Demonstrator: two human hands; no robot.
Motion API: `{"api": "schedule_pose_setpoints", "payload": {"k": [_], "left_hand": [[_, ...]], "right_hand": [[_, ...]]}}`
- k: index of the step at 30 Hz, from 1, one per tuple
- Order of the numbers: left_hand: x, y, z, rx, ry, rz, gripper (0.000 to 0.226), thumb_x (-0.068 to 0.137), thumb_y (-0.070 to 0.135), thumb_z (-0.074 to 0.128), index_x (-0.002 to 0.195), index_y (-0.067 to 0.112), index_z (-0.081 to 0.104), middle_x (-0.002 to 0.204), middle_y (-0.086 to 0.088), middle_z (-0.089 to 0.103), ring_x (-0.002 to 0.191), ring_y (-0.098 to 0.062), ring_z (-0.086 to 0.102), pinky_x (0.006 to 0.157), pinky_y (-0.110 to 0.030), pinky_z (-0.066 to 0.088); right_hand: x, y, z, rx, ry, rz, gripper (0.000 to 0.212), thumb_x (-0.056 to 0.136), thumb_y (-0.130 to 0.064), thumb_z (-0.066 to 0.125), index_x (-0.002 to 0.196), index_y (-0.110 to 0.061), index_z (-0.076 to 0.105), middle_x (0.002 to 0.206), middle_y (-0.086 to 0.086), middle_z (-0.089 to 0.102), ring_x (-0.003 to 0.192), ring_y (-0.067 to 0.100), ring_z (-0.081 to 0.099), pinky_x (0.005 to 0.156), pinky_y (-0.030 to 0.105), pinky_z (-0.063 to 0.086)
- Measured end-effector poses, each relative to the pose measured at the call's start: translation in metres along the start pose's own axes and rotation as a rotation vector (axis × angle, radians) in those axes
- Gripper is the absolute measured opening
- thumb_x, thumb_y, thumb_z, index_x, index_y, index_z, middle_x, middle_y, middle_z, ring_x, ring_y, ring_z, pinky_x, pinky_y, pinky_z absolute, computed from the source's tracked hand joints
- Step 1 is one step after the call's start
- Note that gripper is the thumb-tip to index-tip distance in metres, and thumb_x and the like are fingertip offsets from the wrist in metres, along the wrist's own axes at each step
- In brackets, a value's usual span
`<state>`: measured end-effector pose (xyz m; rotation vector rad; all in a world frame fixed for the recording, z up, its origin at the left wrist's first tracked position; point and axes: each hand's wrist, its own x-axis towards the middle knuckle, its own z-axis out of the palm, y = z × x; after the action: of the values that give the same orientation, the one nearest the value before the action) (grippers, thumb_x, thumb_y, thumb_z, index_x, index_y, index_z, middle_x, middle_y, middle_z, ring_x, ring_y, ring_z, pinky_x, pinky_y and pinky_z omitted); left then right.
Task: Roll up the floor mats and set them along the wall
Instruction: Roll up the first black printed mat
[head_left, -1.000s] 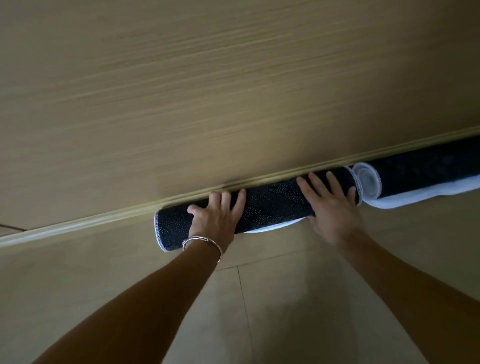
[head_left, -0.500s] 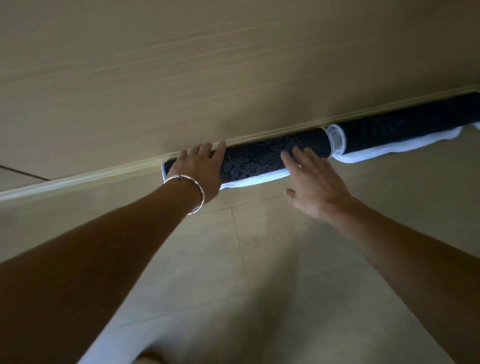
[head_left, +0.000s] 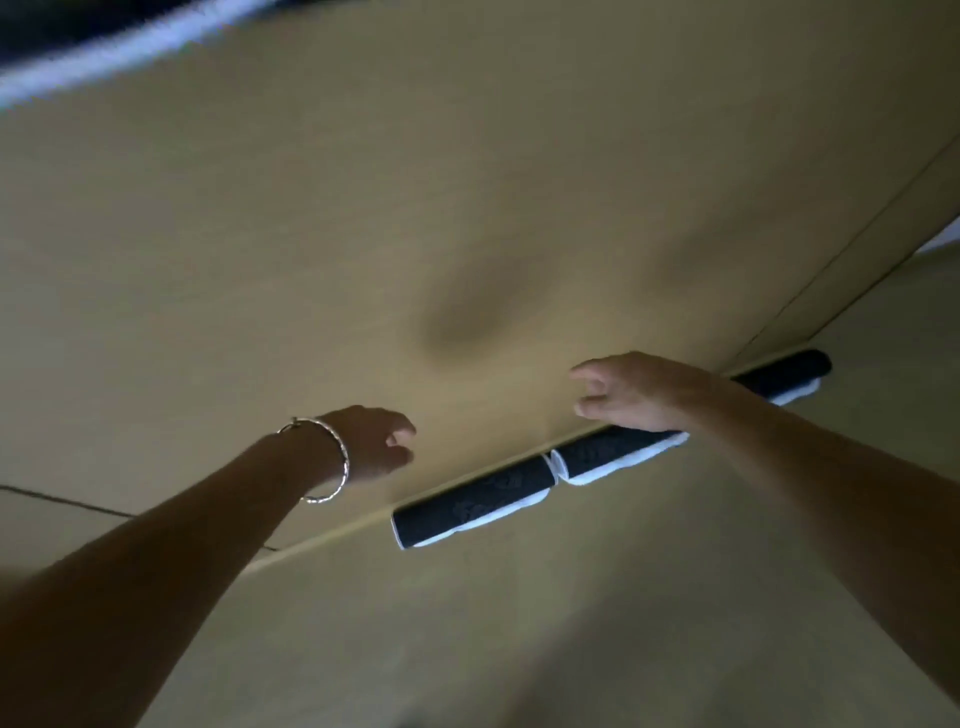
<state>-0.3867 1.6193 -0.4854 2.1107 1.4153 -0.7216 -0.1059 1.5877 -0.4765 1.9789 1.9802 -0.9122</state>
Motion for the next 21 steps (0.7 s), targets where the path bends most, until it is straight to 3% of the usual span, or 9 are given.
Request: {"api": "schedule_pose_setpoints", "payload": {"k": [4, 9, 12, 16, 21], "left_hand": [[-0.130, 0.077, -0.156, 0.019, 0.256, 0.115, 0.037, 0.097, 0.037, 0.043, 0.134, 0.032, 0.046, 0.126, 0.011, 0.056, 0.117, -0.013, 0.050, 0.097, -0.022, 0.035], [-0.288, 0.143, -0.262, 0.034, 0.518, 0.135, 0.036, 0.097, 0.035, 0.046, 0.131, 0.028, 0.051, 0.124, 0.007, 0.059, 0.114, -0.014, 0.052, 0.083, -0.015, 0.030], [-0.361, 0.144, -0.287, 0.017, 0.642, 0.061, 0.033, 0.096, 0.035, 0.047, 0.128, 0.029, 0.054, 0.118, 0.008, 0.062, 0.111, -0.015, 0.054, 0.088, -0.018, 0.033], [-0.438, 0.117, -0.286, 0.043, 0.720, -0.140, 0.029, 0.094, 0.038, 0.047, 0.121, 0.034, 0.058, 0.113, 0.011, 0.064, 0.111, -0.017, 0.055, 0.099, -0.033, 0.040], [-0.506, 0.093, -0.270, 0.106, 0.755, -0.321, 0.028, 0.095, 0.037, 0.043, 0.119, 0.034, 0.058, 0.118, 0.010, 0.061, 0.116, -0.018, 0.051, 0.098, -0.031, 0.040]], "right_hand": [[-0.110, -0.053, -0.151, 0.002, 0.135, -0.093, 0.049, 0.092, -0.043, 0.053, 0.139, -0.029, 0.045, 0.139, -0.001, 0.051, 0.122, 0.019, 0.051, 0.101, 0.033, 0.041], [-0.233, -0.103, -0.263, -0.185, 0.254, -0.232, 0.046, 0.089, -0.045, 0.054, 0.132, -0.029, 0.052, 0.133, 0.001, 0.055, 0.117, 0.022, 0.053, 0.098, 0.036, 0.044], [-0.288, -0.122, -0.304, -0.247, 0.333, -0.331, 0.041, 0.089, -0.043, 0.051, 0.128, -0.033, 0.055, 0.130, -0.001, 0.057, 0.116, 0.021, 0.054, 0.095, 0.038, 0.045], [-0.330, -0.158, -0.329, -0.266, 0.380, -0.453, 0.034, 0.090, -0.041, 0.049, 0.124, -0.038, 0.056, 0.125, -0.006, 0.057, 0.117, 0.017, 0.049, 0.086, 0.037, 0.042], [-0.358, -0.225, -0.324, -0.353, 0.366, -0.615, 0.036, 0.089, -0.044, 0.049, 0.124, -0.039, 0.054, 0.125, -0.009, 0.056, 0.118, 0.013, 0.047, 0.080, 0.035, 0.039]]}}
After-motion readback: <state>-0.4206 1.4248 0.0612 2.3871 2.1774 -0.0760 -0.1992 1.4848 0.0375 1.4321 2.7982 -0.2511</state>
